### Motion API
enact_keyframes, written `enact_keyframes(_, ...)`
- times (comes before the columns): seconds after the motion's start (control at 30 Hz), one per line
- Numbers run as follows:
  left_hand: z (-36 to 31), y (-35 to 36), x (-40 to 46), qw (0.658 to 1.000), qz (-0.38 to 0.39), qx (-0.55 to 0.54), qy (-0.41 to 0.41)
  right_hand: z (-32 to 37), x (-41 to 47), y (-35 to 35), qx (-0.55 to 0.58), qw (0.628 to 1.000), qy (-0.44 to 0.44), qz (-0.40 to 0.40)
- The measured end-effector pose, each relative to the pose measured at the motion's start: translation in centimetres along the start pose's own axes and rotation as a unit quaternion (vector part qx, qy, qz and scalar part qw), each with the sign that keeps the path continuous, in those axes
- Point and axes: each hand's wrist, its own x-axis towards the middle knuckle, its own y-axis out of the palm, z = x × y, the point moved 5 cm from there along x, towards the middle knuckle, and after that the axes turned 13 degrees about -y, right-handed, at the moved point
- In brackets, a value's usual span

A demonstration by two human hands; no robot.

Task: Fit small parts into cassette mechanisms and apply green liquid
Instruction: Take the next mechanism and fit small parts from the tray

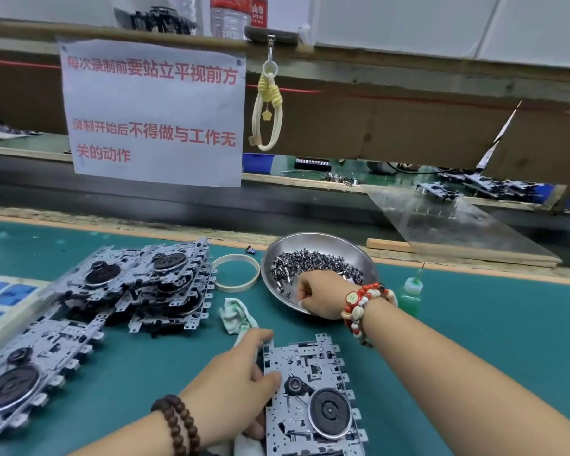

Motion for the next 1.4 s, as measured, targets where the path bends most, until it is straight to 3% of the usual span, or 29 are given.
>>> enact_keyframes(0.07,-0.4,-0.4,-0.1,0.997,-0.039,0.061,0.014,-0.4,-0.2,0.1,0.024,0.999,-0.005,-0.028)
enact_keyframes(0.17,-1.5,-1.0,-0.7,0.969,-0.160,0.173,0.076,-1.0,-0.3,-0.1,0.057,0.995,0.006,-0.082)
enact_keyframes(0.3,-3.8,-1.3,-1.3,0.950,-0.231,0.128,0.168,-1.9,-1.2,-0.7,0.098,0.981,0.018,-0.165)
enact_keyframes(0.47,-5.6,-0.8,1.0,0.948,-0.218,0.094,0.213,-2.6,-2.5,-0.5,0.147,0.969,0.041,-0.194)
enact_keyframes(0.63,-5.7,0.7,2.3,0.952,-0.179,0.085,0.234,-2.1,-4.3,-1.5,0.134,0.962,0.006,-0.237)
enact_keyframes(0.73,-5.1,1.2,2.2,0.951,-0.173,0.057,0.249,-1.8,-6.2,-1.3,0.255,0.926,-0.006,-0.278)
enact_keyframes(0.97,-4.7,1.7,1.7,0.941,-0.152,0.040,0.299,-0.9,-10.3,2.4,0.525,0.816,-0.008,-0.244)
enact_keyframes(1.3,-3.7,1.5,2.4,0.954,-0.121,0.021,0.273,-1.5,-10.9,4.2,0.583,0.769,0.035,-0.260)
enact_keyframes(1.4,-3.7,1.7,2.5,0.957,-0.102,0.032,0.270,-1.7,-11.0,3.9,0.549,0.787,0.017,-0.282)
